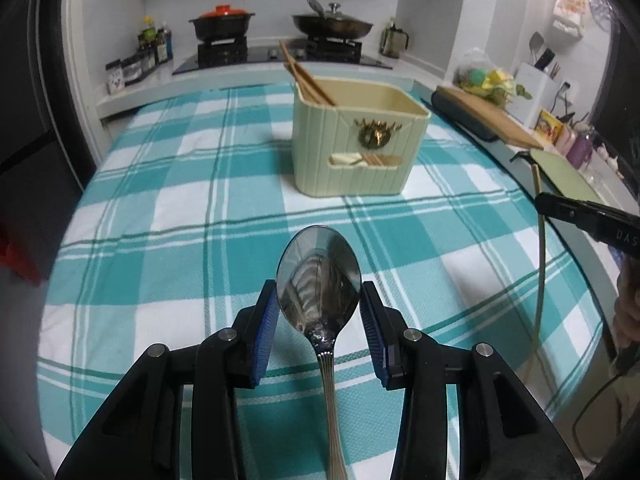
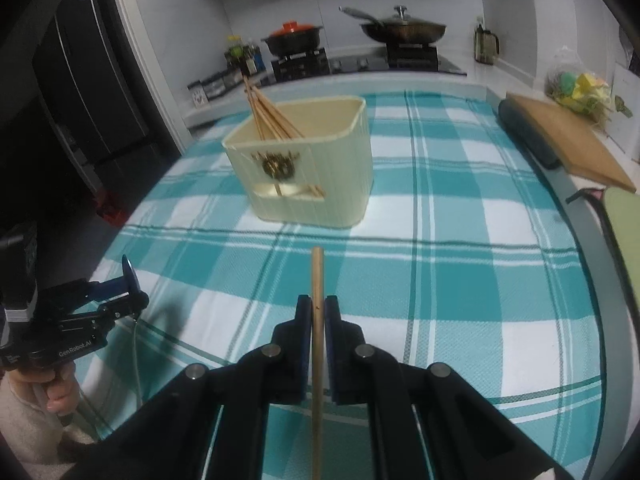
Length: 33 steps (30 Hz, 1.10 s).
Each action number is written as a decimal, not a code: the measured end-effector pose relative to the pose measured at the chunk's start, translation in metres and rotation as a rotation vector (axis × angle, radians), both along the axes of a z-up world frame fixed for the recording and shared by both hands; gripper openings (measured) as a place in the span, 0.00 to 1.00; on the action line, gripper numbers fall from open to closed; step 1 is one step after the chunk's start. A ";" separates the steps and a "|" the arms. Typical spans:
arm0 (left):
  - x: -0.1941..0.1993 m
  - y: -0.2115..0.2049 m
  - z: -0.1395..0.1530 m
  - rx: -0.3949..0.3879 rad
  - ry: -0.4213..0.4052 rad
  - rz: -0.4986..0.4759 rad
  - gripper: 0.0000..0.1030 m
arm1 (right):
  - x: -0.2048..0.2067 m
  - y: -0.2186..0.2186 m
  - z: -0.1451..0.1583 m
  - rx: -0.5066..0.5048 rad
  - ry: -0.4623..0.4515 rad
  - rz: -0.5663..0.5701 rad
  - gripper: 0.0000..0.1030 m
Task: Organize utensils
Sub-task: 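Lift the spoon and chopstick and carry them over the cream holder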
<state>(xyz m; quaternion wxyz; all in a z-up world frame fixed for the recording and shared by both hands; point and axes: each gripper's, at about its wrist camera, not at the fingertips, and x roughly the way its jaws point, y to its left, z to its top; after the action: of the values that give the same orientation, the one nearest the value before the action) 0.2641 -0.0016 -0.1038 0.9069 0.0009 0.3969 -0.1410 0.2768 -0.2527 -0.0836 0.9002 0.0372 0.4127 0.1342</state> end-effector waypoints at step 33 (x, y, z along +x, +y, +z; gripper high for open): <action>0.008 0.031 0.154 -0.193 -0.248 -0.015 0.39 | -0.015 0.015 0.125 0.013 -0.414 0.007 0.06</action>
<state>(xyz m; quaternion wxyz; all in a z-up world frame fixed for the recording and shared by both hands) 0.2718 0.0295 0.0497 0.9437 -0.0657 0.2667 -0.1842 0.2621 -0.2375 0.0413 0.9651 0.0132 0.2182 0.1445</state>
